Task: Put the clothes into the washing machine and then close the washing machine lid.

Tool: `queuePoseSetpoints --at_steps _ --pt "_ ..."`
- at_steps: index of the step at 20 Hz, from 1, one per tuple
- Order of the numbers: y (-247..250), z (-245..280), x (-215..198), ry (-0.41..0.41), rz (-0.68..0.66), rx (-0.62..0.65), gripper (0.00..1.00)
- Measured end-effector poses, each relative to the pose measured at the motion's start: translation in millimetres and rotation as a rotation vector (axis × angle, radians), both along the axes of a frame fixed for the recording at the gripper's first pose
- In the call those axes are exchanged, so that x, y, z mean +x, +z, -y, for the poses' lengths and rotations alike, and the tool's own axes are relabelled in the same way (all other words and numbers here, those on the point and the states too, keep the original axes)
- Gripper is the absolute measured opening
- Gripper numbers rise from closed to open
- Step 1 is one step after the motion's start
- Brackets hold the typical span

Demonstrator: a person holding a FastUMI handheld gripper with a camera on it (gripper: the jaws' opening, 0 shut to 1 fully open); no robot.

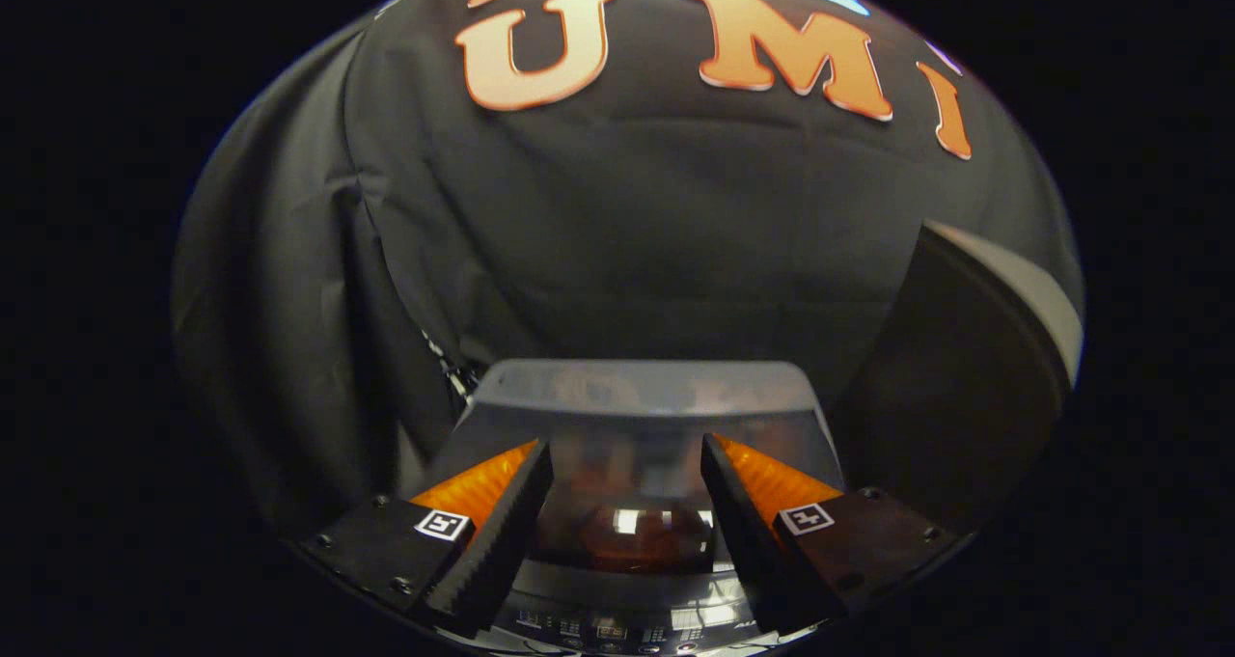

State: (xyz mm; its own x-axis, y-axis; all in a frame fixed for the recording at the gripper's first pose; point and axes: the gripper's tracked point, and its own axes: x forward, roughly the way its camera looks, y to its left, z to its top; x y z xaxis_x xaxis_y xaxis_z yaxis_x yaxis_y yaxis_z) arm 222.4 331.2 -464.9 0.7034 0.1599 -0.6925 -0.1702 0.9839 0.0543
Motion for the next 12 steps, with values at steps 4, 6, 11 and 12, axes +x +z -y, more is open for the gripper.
queuePoseSetpoints --at_steps 4,6,11,12 --pt "-35 -2 -7 -0.015 -0.057 0.014 1.00" --pt "-32 -5 -7 -0.002 -0.062 0.012 1.00" --pt "25 -12 5 0.026 0.010 0.035 1.00" --pt "44 -11 7 0.028 0.036 0.037 1.00"
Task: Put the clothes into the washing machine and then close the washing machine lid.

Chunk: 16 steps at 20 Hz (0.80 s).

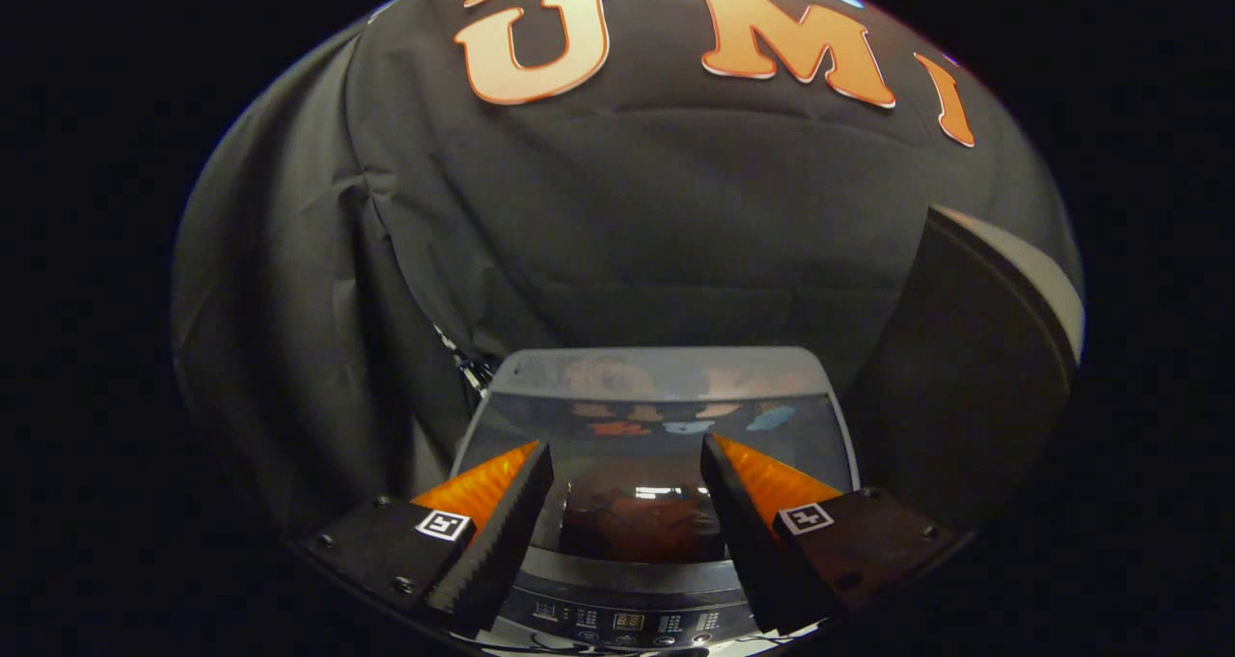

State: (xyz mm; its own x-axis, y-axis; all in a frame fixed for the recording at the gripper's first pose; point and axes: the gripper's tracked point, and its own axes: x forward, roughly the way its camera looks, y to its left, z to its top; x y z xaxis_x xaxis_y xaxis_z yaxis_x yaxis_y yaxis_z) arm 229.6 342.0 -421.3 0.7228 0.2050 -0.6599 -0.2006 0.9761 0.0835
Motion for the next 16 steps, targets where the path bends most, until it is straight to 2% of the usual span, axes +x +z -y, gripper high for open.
queuePoseSetpoints --at_steps 5,8,16 --pt "100 11 12 0.000 0.153 0.041 1.00" --pt "155 23 5 -0.021 0.224 0.078 1.00" --pt "290 108 -31 -0.069 0.450 0.035 1.00"
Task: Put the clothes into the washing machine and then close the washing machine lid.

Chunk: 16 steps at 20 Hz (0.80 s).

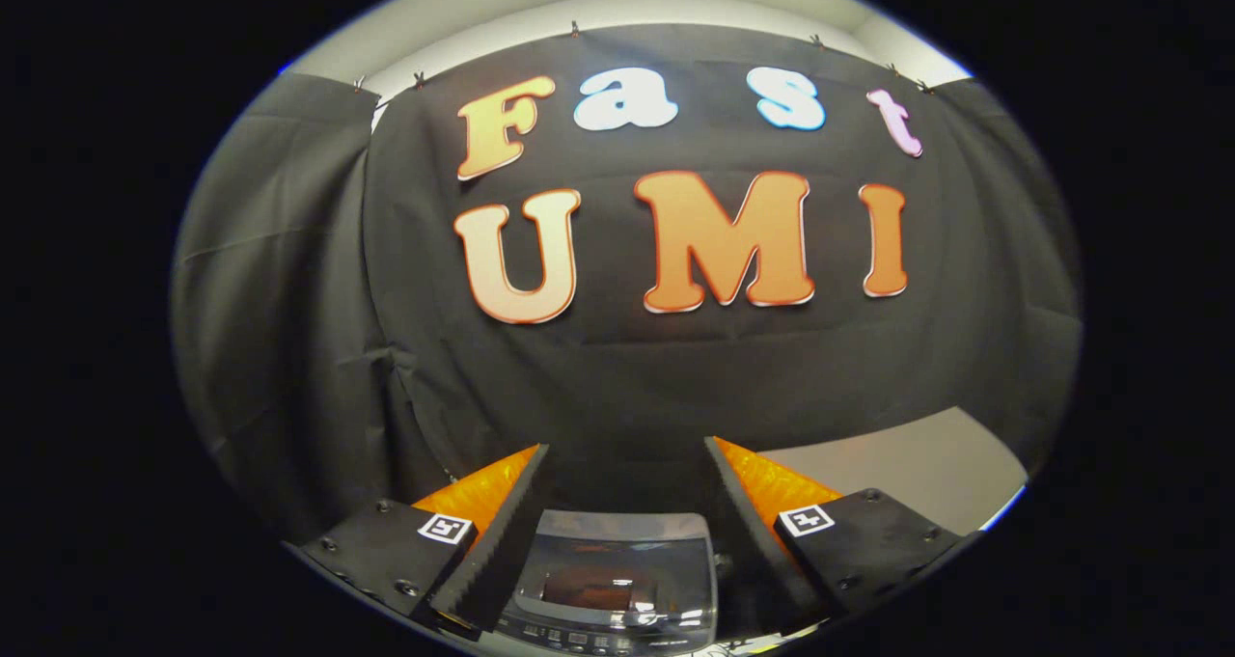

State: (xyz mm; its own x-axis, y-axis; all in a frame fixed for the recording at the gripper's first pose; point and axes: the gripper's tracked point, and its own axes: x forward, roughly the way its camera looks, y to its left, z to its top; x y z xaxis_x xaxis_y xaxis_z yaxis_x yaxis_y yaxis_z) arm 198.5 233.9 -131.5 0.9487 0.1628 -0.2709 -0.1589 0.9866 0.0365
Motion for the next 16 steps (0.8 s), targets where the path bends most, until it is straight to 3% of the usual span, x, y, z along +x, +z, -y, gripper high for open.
queuePoseSetpoints --at_steps 9,16 --pt "80 76 -34 -0.097 0.133 -0.051 1.00" --pt "112 104 -51 -0.137 0.201 -0.081 1.00"
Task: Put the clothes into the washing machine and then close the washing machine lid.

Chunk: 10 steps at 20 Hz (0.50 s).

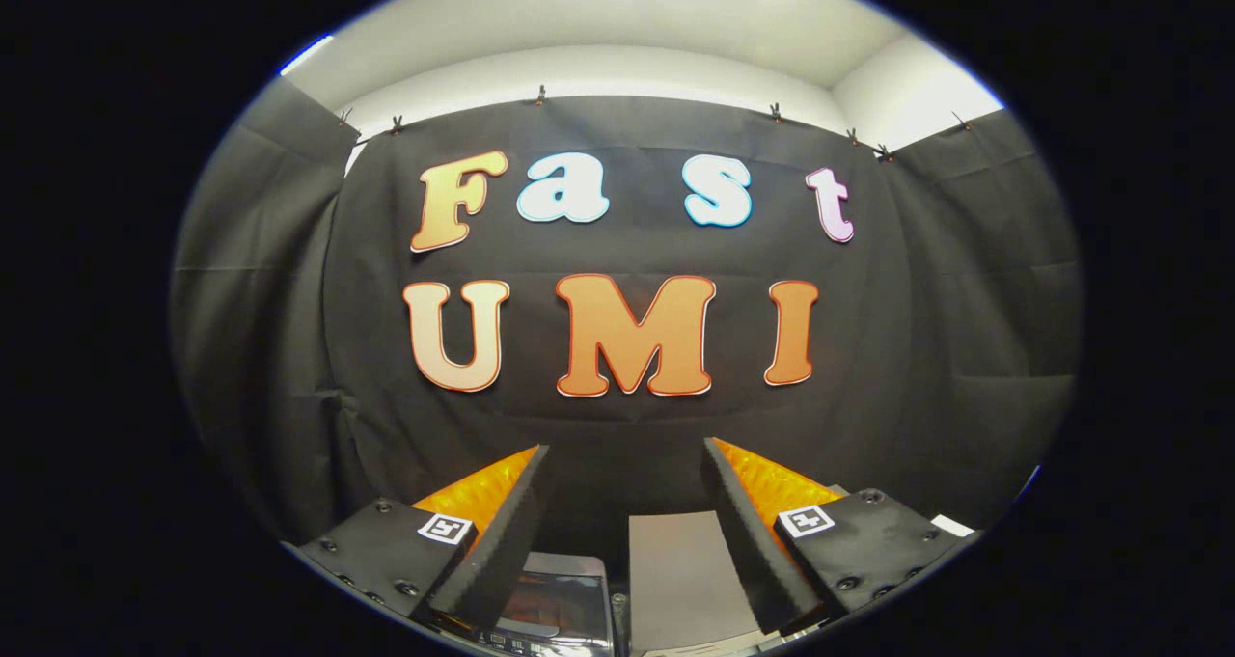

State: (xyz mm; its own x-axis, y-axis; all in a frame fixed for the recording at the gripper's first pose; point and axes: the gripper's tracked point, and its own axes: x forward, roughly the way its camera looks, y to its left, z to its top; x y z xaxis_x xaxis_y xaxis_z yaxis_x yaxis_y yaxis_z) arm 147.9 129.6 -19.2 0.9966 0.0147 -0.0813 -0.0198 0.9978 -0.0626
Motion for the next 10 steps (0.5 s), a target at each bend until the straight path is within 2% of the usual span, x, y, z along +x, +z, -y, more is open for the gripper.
queuePoseSetpoints --at_steps 10 --pt "10 21 -4 -0.031 0.031 0.016 1.00"
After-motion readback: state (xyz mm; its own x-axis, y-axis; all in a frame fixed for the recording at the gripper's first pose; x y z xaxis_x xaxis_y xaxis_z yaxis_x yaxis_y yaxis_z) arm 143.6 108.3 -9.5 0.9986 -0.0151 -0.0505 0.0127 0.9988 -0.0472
